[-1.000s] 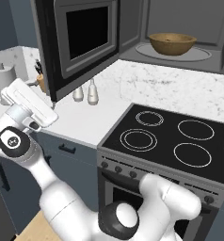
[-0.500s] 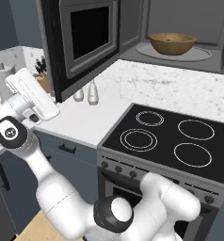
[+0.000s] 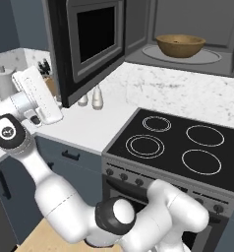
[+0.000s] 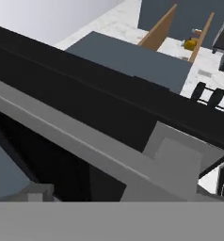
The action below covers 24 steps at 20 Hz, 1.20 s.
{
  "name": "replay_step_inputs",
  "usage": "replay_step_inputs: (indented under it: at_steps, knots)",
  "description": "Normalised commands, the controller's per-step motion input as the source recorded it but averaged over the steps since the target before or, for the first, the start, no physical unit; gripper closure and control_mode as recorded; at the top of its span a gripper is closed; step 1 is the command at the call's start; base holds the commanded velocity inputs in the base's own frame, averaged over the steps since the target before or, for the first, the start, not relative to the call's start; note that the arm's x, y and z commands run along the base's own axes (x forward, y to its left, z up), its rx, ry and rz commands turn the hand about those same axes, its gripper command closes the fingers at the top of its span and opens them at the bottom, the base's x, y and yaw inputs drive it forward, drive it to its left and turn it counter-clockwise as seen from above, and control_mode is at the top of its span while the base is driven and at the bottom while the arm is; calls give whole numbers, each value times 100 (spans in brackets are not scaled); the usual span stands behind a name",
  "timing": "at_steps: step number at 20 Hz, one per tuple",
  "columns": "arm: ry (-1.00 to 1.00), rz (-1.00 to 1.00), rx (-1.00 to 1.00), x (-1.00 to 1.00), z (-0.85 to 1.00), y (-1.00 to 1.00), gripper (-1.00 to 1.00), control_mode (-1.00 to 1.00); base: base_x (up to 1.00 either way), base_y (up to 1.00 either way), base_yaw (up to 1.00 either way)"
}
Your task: Pick the avocado from the sink and place it in the bowl. Then pick the bowl and place it in the microwave. Then close the microwave door and press the start button.
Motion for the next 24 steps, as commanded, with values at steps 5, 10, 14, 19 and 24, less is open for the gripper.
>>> replay_step_inputs:
  at_steps: [5,10,14,19,24]
  knots:
    - [-24,1,19,-24,83,-82,-100,-100,0,0,0]
    - [-7,0,20,-11,42,-98,-100,-100,0,0,0]
    - [-4,2,18,-4,28,-100,-100,-100,0,0,0]
    - [-18,3,12,-8,54,-100,-100,-100,0,0,0]
    - [-19,1,14,-7,54,-100,-100,-100,0,0,0]
